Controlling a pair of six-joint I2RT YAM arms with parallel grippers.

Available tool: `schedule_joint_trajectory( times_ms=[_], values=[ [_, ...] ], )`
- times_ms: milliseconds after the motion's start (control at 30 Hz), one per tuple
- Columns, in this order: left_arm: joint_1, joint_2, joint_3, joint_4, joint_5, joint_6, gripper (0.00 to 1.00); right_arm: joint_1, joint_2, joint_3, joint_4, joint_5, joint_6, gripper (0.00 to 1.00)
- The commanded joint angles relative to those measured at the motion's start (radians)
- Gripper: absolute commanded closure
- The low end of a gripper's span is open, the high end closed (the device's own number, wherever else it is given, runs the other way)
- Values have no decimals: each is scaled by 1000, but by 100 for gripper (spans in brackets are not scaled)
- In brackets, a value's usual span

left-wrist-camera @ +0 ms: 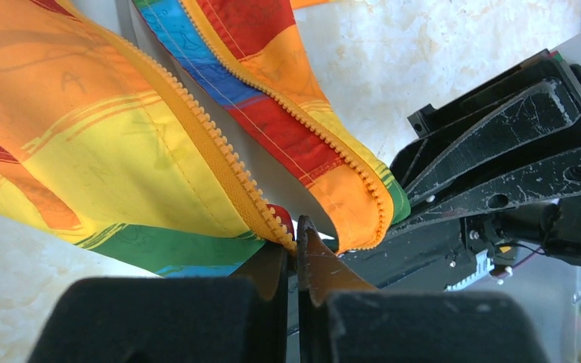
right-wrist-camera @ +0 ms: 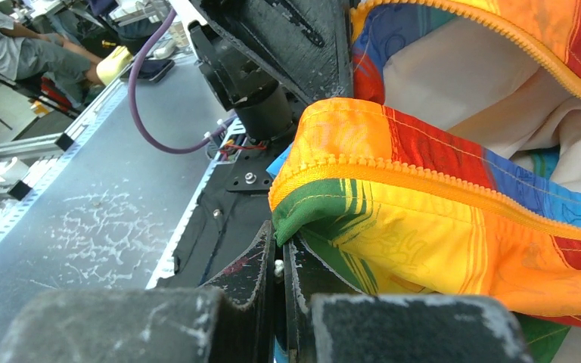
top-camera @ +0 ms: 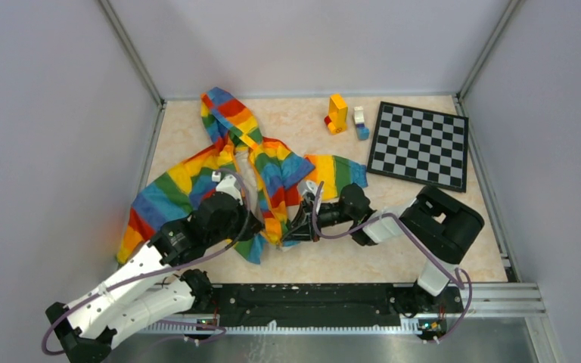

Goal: Zip up the jacket

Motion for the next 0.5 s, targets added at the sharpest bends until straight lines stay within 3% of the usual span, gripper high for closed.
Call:
schedule_joint_trajectory(
  times_ms=[0,467],
  values=[
    [-3,16,63,-1,-61,26,100,-3,6,48,23,-29,6,100],
    [-2,25,65,-10,-146,-9,100,9,49,85,64,54,115,100]
  ],
)
